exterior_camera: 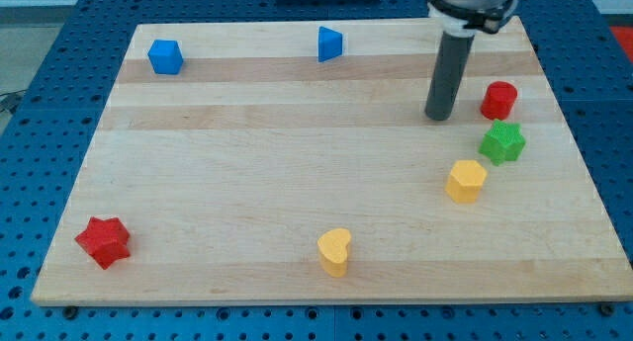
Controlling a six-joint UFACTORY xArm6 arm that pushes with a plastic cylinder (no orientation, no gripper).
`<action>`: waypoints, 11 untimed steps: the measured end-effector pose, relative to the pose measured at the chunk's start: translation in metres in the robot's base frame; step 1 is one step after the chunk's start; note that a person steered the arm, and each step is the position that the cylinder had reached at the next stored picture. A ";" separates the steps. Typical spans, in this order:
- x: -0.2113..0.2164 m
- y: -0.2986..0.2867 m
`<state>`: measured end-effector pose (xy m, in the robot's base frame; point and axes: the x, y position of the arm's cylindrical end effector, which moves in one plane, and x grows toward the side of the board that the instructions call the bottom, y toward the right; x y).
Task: Push the green star towards the bottom right side of the board
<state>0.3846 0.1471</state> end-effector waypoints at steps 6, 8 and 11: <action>0.034 0.031; 0.056 0.031; 0.042 0.061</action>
<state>0.4269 0.2076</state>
